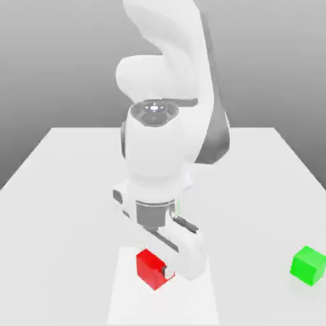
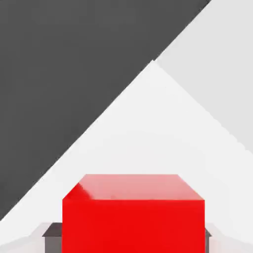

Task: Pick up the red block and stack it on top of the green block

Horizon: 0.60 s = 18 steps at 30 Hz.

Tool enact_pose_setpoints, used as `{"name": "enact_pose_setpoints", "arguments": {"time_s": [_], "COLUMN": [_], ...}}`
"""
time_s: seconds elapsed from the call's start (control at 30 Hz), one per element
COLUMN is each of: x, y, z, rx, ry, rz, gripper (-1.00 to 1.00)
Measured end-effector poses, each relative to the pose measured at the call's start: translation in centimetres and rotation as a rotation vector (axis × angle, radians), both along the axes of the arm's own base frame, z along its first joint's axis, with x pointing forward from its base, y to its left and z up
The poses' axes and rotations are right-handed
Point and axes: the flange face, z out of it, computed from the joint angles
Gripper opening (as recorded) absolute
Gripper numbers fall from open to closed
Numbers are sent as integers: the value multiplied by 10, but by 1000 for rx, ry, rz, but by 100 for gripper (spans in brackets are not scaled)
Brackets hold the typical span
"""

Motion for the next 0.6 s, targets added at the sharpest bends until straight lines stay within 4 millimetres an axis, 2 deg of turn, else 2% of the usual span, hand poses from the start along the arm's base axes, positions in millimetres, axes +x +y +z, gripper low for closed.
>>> {"name": "enact_pose_setpoints", "arguments": {"time_s": [0.17, 0.27, 0.33, 0.4, 0.5, 0.53, 0.6], "x": [-16, -41, -64, -75, -78, -79, -79], "y": [118, 188, 232, 253, 259, 259, 259], "z": [13, 21, 27, 17, -17, -28, -28], "rx": [0, 0, 0, 1, 1, 1, 1], "ry": [1, 0, 0, -2, -3, -2, -2], "rz": [79, 126, 158, 171, 176, 177, 177], "gripper": [-100, -100, -100, -100, -100, 100, 100]}}
